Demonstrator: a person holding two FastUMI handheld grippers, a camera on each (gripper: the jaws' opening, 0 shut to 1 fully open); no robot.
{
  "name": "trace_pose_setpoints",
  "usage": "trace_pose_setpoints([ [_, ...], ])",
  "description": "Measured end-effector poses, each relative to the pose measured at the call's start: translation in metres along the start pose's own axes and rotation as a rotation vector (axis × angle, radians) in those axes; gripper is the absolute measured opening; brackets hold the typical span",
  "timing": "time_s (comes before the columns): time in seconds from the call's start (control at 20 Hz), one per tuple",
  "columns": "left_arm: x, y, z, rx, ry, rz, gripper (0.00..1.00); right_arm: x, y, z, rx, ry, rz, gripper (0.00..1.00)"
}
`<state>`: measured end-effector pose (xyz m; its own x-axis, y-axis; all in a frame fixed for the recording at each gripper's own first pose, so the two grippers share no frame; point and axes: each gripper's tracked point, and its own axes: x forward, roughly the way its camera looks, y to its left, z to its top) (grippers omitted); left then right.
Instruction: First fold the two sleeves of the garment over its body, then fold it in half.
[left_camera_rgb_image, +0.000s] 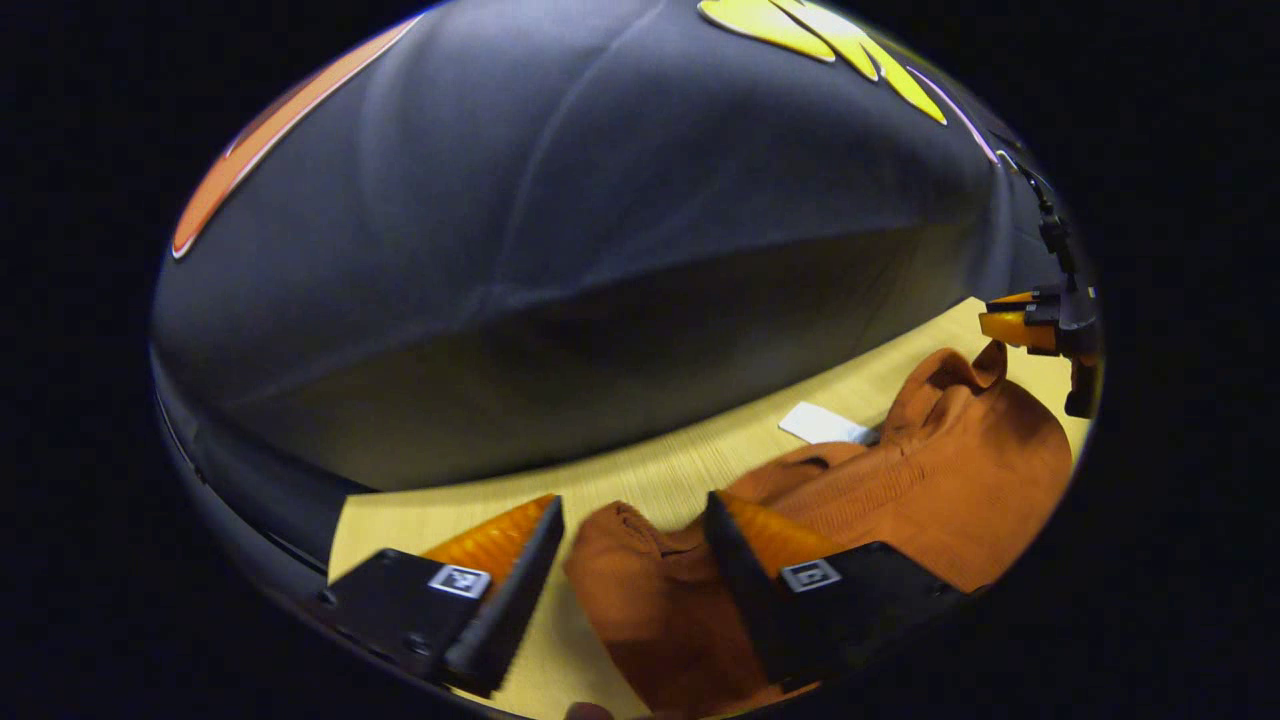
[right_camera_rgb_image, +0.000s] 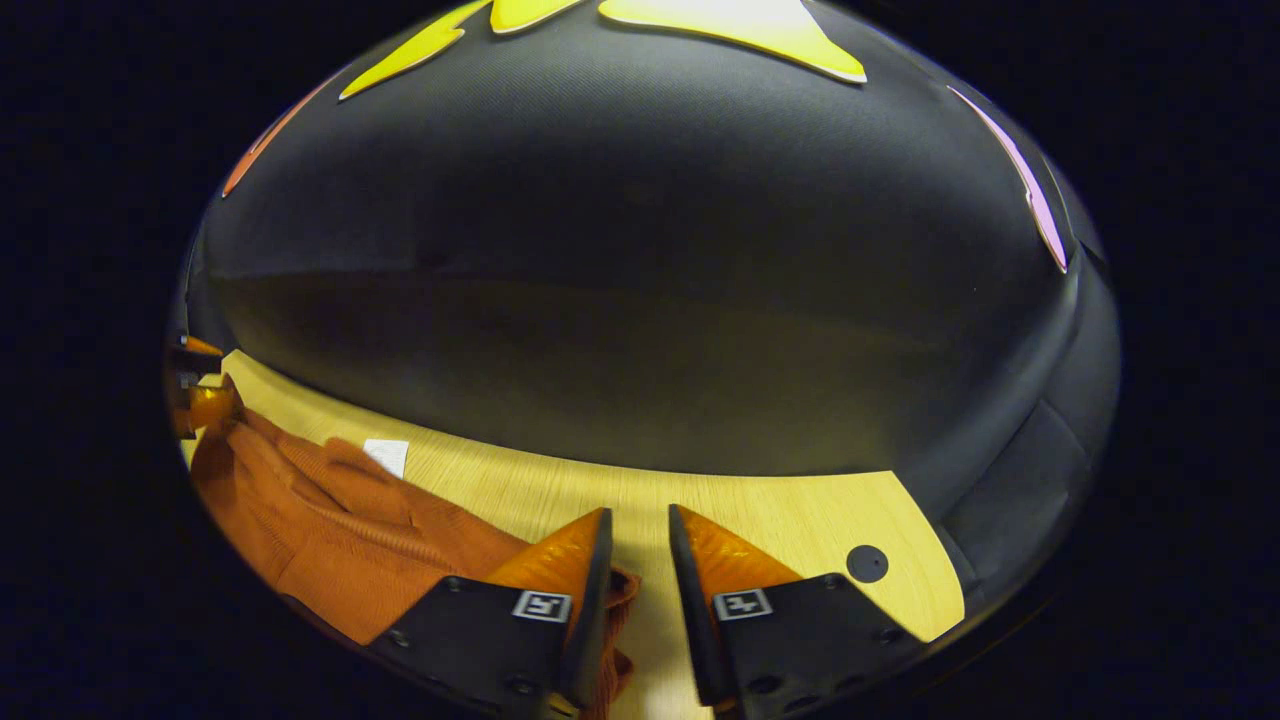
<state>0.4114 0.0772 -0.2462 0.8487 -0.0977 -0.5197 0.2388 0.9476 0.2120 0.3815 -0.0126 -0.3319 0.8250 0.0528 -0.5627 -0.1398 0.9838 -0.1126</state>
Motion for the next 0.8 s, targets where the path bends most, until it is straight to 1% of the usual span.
trace_pose_setpoints([
  [0.05, -0.004, 0.000, 0.008, -0.006, -0.019, 0.004, 1.00, -0.006, 0.004, 0.004, 0.004, 0.007, 0.016, 0.50],
  [0.1, -0.011, -0.003, 0.016, -0.021, -0.036, -0.002, 0.99, -0.015, 0.008, 0.002, 0.003, 0.027, 0.027, 0.63],
  [0.2, -0.030, -0.004, 0.039, -0.038, -0.078, 0.017, 0.99, -0.034, 0.014, 0.014, 0.005, 0.009, 0.042, 0.78],
  [0.25, -0.040, -0.007, 0.048, -0.048, -0.099, 0.025, 0.99, -0.045, 0.018, 0.026, 0.018, -0.016, 0.049, 0.82],
  [0.3, -0.052, -0.011, 0.061, -0.068, -0.126, 0.028, 0.99, -0.059, 0.020, 0.039, 0.030, -0.045, 0.055, 0.88],
  [0.4, -0.091, -0.010, 0.088, -0.113, -0.175, 0.031, 0.99, -0.089, 0.019, 0.068, 0.054, -0.118, 0.064, 0.92],
  [0.55, -0.144, -0.008, 0.124, -0.193, -0.267, 0.031, 0.99, -0.147, 0.016, 0.116, 0.098, -0.247, 0.079, 0.92],
  [0.65, -0.177, 0.001, 0.142, -0.226, -0.319, 0.062, 0.99, -0.188, 0.014, 0.136, 0.117, -0.323, 0.087, 0.92],
  [0.75, -0.206, 0.003, 0.150, -0.258, -0.345, 0.091, 0.99, -0.226, 0.012, 0.149, 0.110, -0.380, 0.099, 0.92],
  [0.8, -0.219, 0.001, 0.152, -0.282, -0.352, 0.098, 0.99, -0.240, 0.012, 0.148, 0.107, -0.403, 0.101, 0.95],
])
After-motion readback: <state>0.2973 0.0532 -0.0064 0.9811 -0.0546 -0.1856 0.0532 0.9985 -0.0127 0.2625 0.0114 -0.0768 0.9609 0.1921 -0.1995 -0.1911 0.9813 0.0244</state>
